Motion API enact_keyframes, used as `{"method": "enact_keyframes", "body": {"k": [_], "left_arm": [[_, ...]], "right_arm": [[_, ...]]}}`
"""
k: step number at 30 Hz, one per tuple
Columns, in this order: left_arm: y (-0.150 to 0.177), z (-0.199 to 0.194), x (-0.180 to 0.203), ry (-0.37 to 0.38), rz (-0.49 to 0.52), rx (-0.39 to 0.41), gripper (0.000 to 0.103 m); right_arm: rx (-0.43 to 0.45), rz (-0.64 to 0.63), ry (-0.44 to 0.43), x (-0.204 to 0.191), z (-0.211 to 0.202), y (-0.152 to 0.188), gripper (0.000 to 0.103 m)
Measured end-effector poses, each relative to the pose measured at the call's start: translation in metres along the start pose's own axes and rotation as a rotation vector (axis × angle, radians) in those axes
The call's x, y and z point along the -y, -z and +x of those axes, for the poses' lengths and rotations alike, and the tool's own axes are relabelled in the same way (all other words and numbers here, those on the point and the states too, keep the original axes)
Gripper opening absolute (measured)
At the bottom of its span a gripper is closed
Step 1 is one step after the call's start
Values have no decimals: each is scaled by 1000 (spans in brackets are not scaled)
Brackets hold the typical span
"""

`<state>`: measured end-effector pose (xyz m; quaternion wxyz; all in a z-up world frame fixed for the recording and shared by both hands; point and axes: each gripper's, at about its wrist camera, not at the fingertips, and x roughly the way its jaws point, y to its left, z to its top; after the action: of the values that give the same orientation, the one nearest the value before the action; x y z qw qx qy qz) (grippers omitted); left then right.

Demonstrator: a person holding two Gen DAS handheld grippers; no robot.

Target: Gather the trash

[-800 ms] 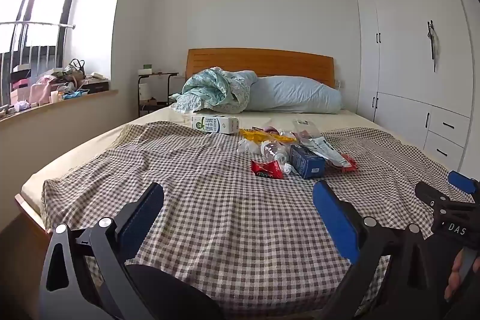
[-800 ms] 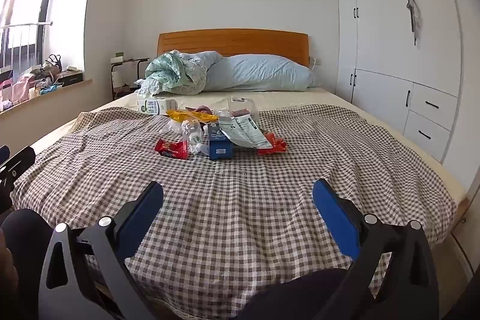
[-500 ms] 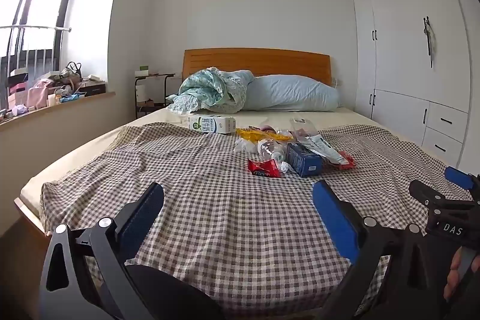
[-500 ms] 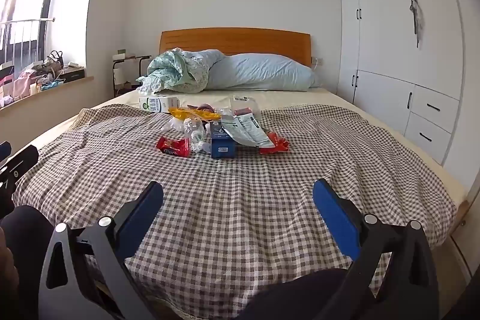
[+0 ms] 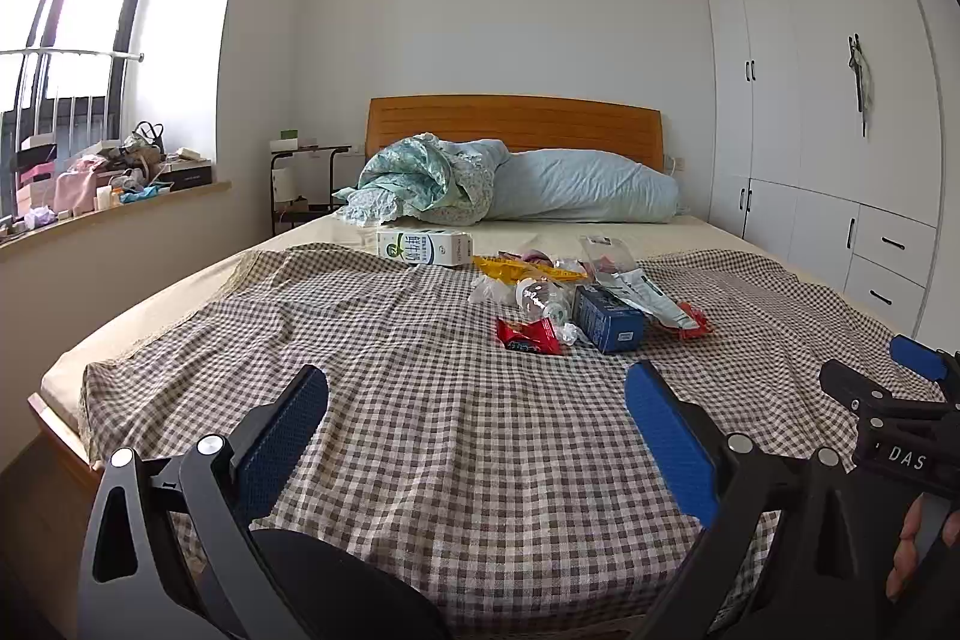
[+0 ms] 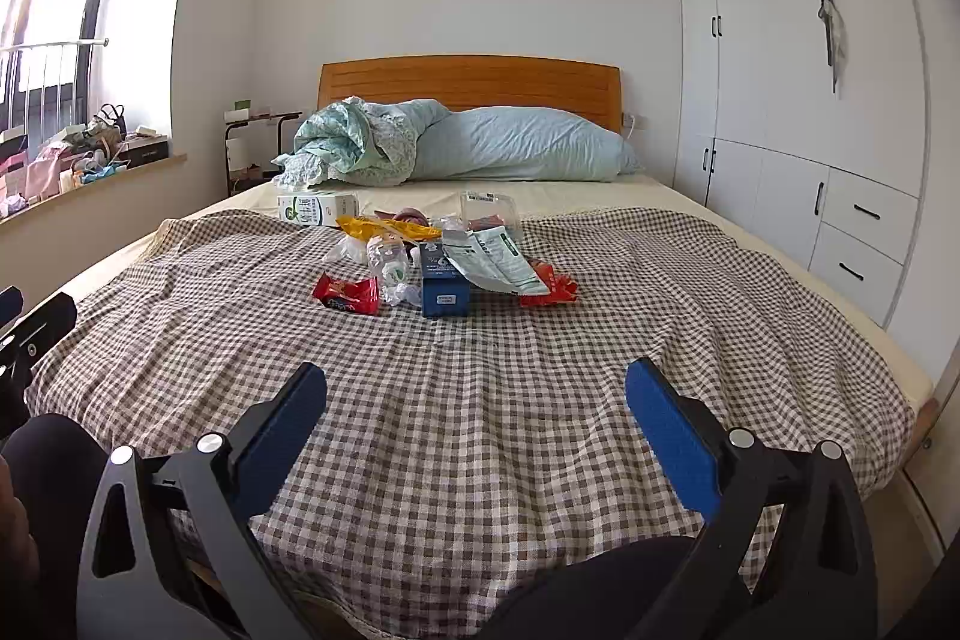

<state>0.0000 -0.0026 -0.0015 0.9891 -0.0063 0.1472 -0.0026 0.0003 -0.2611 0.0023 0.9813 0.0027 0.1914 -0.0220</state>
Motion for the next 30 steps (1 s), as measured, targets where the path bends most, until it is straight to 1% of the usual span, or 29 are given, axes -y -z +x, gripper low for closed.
{"method": "enact_keyframes", "body": {"k": [30], "left_arm": [[0,-2,1,-1,12,0,96]], "right_arm": [[2,5,-2,2,-1,1,96]]}}
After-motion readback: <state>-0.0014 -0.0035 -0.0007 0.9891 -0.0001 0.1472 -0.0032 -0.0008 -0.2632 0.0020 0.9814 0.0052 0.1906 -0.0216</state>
